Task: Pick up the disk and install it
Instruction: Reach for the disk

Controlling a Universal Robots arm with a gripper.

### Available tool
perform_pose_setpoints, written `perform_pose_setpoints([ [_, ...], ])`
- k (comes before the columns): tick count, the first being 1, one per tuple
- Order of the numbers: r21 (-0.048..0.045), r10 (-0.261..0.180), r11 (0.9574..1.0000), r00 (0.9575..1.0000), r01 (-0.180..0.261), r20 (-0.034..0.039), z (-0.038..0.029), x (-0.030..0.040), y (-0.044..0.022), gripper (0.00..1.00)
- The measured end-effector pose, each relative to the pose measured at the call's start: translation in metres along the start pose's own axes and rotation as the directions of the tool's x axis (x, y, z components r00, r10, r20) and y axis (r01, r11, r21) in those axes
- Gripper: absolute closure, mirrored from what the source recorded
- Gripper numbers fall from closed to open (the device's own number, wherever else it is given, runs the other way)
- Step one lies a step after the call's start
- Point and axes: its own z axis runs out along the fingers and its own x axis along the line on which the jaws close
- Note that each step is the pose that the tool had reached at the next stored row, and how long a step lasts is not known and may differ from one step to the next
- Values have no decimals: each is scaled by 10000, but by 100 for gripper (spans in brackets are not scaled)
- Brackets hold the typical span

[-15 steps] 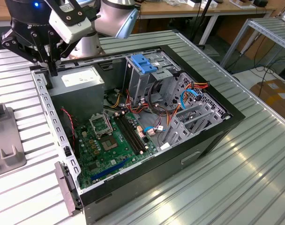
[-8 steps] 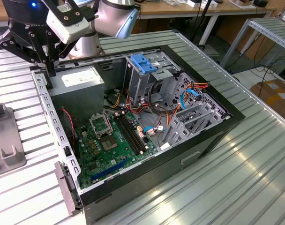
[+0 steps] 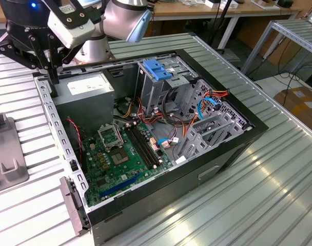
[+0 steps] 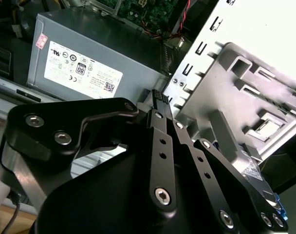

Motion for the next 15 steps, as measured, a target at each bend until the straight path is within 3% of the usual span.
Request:
perform_pose_setpoints([
  [15,0,0,10000,10000,0,0,-1,68,-5,90],
])
